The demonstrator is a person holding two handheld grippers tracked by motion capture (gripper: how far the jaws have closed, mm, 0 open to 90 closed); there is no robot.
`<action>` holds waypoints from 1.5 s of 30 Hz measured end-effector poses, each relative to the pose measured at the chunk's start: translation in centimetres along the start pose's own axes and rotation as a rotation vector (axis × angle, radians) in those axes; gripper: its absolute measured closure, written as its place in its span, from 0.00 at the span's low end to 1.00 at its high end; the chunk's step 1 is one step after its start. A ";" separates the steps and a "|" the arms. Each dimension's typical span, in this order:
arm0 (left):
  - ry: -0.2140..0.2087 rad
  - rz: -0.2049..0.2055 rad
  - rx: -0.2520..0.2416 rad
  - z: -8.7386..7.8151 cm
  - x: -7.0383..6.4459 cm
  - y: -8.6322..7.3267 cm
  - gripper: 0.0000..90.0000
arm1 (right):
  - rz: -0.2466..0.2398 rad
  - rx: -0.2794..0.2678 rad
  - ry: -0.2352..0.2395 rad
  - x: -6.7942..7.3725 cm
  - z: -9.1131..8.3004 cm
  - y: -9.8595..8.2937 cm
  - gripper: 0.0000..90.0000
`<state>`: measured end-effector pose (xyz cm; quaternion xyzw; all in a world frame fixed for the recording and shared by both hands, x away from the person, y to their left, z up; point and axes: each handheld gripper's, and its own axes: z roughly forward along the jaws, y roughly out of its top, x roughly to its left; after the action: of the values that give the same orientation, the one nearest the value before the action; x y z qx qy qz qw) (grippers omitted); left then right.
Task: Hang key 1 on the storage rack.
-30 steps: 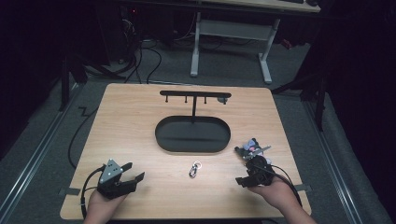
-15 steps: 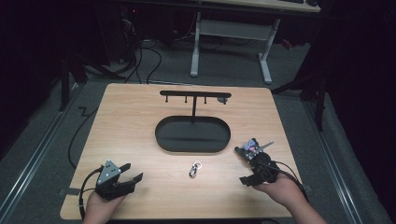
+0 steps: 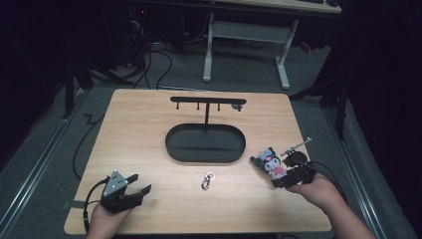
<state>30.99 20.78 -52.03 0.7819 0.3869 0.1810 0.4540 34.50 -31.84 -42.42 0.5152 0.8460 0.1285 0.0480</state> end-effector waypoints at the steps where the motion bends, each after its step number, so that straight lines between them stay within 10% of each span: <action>1: 0.001 0.001 -0.001 0.0 0.0 0.0 0.40 | -0.007 0.001 -0.009 -0.2 0.0 0.1 0.28; 6: -0.004 -0.008 -0.006 0.0 0.1 0.0 0.40 | -0.020 0.012 -0.077 -0.9 0.2 0.9 0.25; 30: 0.001 -0.019 -0.011 -0.3 0.6 -0.2 0.40 | 0.034 0.089 -0.063 -2.9 6.4 1.9 0.36; 45: -0.004 -0.006 -0.016 -0.3 0.3 -0.2 0.40 | 0.031 0.032 -0.040 -2.1 4.3 1.9 0.55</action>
<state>30.96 21.25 -52.04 0.7775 0.3868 0.1814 0.4615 38.02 -32.19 -46.20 0.5316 0.8387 0.1052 0.0545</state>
